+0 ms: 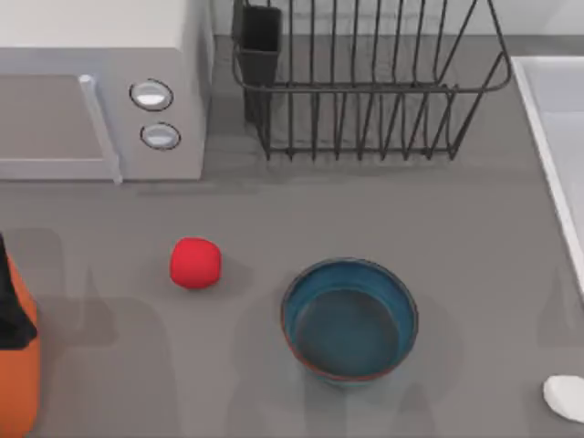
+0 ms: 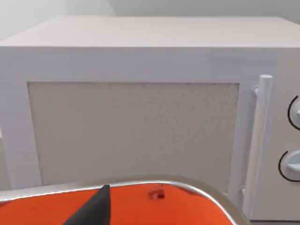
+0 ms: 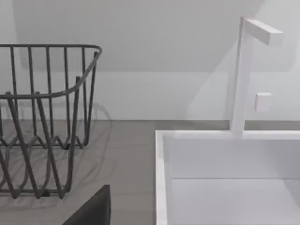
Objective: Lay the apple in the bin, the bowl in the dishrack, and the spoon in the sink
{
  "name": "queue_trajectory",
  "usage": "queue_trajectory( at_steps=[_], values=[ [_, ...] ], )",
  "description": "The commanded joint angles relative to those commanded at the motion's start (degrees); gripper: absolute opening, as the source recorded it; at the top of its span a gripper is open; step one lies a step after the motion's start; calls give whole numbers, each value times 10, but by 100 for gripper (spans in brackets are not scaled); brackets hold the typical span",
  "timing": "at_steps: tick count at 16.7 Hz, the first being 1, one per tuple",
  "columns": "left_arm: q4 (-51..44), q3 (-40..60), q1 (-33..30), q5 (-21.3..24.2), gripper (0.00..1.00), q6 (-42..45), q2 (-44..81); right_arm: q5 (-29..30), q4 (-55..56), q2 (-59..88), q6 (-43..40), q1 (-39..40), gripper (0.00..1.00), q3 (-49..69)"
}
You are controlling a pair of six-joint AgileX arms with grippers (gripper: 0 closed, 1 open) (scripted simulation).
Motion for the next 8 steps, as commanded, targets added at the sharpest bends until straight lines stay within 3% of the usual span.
queue_trajectory(
  at_steps=[4,8],
  values=[
    [-12,17,-7,1,100,-5,17,0,0,0,0,0,100,0],
    [-79,120,-38,3,100,-30,126,0,0,0,0,0,100,0]
  ],
)
